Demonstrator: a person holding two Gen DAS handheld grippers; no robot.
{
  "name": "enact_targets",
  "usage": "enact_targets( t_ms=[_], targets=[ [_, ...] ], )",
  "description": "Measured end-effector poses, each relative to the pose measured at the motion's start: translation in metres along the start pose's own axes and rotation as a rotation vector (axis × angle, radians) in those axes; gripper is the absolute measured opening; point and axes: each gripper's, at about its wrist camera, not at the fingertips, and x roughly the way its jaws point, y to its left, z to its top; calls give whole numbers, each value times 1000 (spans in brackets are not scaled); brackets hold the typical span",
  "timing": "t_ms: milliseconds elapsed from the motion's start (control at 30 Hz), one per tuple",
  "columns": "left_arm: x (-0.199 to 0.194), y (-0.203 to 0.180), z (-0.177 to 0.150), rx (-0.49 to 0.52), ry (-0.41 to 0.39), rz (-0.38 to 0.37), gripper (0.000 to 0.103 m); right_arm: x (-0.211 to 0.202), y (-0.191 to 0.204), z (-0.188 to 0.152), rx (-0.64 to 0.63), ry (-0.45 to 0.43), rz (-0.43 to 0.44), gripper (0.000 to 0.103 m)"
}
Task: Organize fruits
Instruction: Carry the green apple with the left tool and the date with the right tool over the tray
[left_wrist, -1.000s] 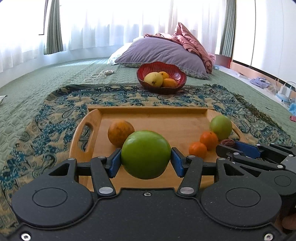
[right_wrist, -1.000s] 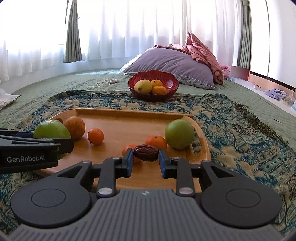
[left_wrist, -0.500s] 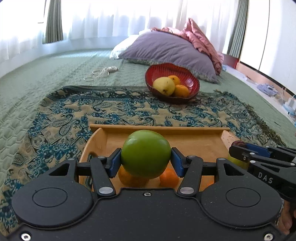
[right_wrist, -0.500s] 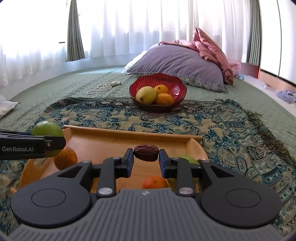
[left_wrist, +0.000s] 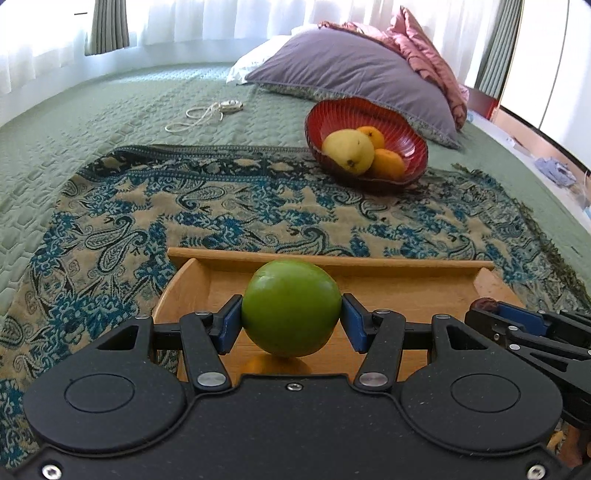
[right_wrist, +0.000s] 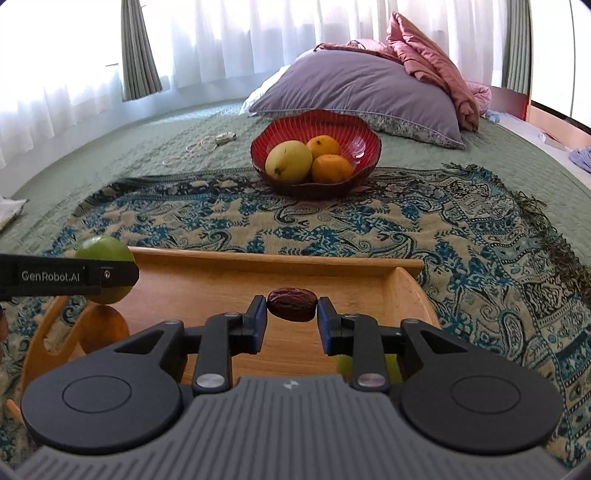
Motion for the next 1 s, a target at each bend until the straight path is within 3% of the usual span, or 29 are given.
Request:
enact_targets(
  t_ms=[433,1000],
  targets=[
    [34,1,0,11,42,40,54,35,8,-4,-45,52,1,33],
    [41,2,-2,16,36,54,54,50,20,-5,-74,71,7,34]
  ],
)
